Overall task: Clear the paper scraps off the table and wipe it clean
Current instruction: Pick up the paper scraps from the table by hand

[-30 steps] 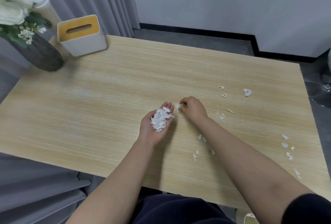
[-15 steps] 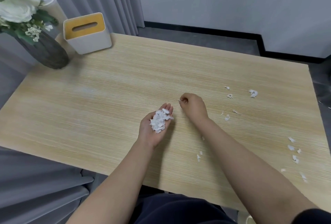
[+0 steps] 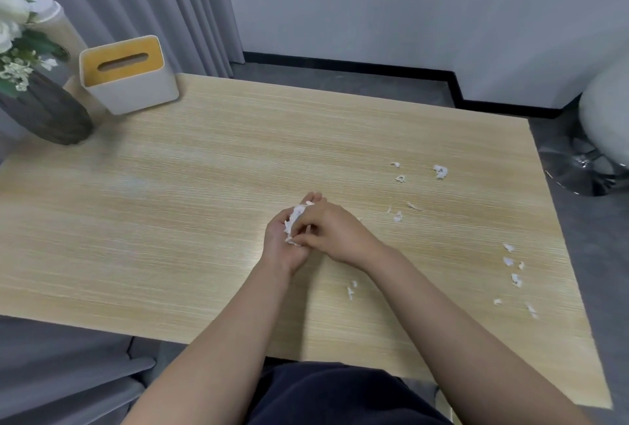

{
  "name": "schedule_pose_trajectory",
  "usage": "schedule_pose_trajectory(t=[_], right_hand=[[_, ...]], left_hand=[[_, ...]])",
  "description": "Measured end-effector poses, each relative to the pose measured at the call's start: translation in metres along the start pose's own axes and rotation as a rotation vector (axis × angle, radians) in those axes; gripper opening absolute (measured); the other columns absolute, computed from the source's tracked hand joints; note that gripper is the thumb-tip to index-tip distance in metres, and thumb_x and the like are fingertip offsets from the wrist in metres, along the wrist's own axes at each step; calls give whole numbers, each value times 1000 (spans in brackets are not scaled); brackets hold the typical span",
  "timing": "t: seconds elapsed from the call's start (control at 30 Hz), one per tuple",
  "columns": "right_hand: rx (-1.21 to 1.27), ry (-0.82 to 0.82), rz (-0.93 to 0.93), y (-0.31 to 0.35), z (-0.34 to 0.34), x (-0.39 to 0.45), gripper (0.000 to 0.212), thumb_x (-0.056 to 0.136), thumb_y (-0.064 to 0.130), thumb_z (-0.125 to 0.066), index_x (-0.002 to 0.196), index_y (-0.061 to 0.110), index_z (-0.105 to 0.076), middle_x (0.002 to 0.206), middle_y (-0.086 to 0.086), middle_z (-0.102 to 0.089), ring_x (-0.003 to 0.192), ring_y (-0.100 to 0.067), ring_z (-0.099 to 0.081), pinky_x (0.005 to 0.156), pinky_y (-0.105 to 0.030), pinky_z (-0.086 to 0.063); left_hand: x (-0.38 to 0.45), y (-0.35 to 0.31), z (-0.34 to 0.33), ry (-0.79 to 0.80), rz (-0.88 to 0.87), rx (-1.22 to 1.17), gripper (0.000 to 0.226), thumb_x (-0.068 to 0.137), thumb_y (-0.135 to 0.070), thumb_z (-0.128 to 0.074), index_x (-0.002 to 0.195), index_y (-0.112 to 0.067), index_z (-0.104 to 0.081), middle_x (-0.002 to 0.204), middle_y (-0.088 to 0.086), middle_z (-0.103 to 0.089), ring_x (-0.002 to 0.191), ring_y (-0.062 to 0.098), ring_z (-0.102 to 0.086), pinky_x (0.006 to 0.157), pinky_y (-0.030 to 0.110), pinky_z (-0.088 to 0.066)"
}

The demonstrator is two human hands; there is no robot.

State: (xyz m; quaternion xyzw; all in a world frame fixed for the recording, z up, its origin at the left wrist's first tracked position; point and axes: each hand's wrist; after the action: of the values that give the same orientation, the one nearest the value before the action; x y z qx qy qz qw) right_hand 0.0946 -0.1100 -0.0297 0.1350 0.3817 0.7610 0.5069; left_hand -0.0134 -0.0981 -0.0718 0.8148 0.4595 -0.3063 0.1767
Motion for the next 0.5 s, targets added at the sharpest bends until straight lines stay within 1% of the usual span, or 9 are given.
schedule_pose_trajectory(t=[0.07,0.1,0.13,0.2,0.23,0.3,0.37,0.43,0.5], right_hand=[[-16,-1,5,-3,-2,-5,12,83,19,-68,92,15,-74,97,1,-65,94,-12,-54,85,-34,-44],[-12,-11,5,-4,-1,-7,13,83,19,-68,94,14,-75,95,2,-63,94,-11,-53,86,-32,-42],[19,-28,-6,-6,-1,-10,14,83,19,-68,95,14,-75,93,4,-61,93,-9,-52,84,-28,-41],[141,-113,-47,-14,4,-15,13,83,17,-70,95,13,-74,89,8,-60,84,-5,-51,78,-20,-40],[192,-174,-77,-21,8,-16,13,83,16,-70,94,13,-74,87,10,-59,79,-3,-51,75,-17,-39],[185,-292,-150,-42,17,-16,13,84,15,-69,96,13,-73,89,6,-62,75,-5,-52,72,-17,-38],[63,-360,-267,-68,24,-14,14,86,14,-67,98,11,-72,95,0,-64,77,-8,-52,74,-20,-37],[-54,-346,-383,-94,25,-10,17,87,12,-64,102,10,-71,101,-3,-64,84,-12,-56,76,-21,-37],[-128,-259,-438,-113,18,-5,21,88,8,-60,106,11,-69,108,-5,-62,97,-18,-58,80,-24,-39]], left_hand=[[0,5,-1,-14,-13,15,34,87,-4,-35,103,6,-64,110,17,-65,109,26,-59,101,34,-43],[0,6,-1,-22,-19,25,34,86,-5,-36,105,5,-63,111,17,-65,107,26,-60,101,32,-43],[-1,8,0,-13,-23,31,35,83,-5,-38,106,4,-63,110,16,-66,103,25,-63,98,29,-48],[-3,10,0,-22,-22,60,36,80,-6,-41,108,1,-62,107,15,-67,91,24,-68,76,24,-56],[-4,10,0,-32,-19,66,36,79,-6,-41,108,1,-62,106,15,-67,93,23,-67,71,24,-55],[-5,10,1,-34,-23,26,37,79,-6,-41,108,5,-61,106,19,-67,108,24,-59,86,31,-51],[-7,9,1,-30,-17,21,37,83,-6,-38,110,7,-59,108,22,-66,109,30,-57,94,39,-47],[-11,11,-1,-43,-46,43,39,83,-3,-37,116,7,-55,118,21,-61,109,31,-58,94,42,-47],[-14,14,-4,-106,-139,169,37,90,1,-34,123,7,-51,119,14,-60,108,24,-61,84,34,-53]])
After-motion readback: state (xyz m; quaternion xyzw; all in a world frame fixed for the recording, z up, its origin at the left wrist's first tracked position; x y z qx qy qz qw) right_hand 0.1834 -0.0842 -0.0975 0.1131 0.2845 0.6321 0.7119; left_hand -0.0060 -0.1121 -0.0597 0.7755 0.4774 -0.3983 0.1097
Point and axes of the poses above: each hand's wrist, its own x-axis towards the middle knuckle, its own z-axis out of the back of the hand, y = z × x
